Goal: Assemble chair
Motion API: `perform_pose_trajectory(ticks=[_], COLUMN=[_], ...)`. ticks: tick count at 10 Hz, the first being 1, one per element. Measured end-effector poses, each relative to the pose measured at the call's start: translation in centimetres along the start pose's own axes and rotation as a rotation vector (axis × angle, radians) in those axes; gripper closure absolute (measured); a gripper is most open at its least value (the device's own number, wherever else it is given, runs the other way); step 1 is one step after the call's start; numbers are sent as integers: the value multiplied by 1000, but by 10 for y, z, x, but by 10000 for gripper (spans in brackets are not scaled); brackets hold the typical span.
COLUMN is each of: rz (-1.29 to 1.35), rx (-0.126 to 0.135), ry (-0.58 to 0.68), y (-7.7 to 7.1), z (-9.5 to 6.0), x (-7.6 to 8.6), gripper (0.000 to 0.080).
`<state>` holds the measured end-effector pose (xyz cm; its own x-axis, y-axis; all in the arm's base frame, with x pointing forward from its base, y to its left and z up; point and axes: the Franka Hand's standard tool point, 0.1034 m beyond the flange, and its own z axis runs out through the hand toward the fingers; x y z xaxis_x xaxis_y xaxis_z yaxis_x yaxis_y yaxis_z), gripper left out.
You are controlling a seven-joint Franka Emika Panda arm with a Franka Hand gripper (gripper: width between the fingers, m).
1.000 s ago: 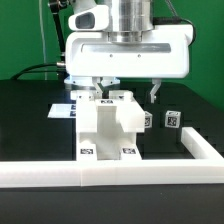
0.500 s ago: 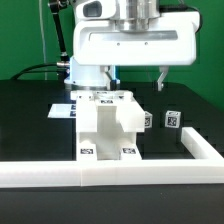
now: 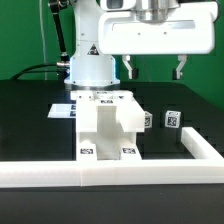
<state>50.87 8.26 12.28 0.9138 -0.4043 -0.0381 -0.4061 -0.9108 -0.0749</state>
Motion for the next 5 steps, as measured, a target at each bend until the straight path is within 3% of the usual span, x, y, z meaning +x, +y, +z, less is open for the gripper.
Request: perform_pose_trajectory(ticks=[3,4,5], rz=[3,73,113], rx=[0,4,1], ry=[0,11,16], y=[-1,-7,-19], z=[1,4,12], x=[-1,-12,-32], gripper=[150,150,150])
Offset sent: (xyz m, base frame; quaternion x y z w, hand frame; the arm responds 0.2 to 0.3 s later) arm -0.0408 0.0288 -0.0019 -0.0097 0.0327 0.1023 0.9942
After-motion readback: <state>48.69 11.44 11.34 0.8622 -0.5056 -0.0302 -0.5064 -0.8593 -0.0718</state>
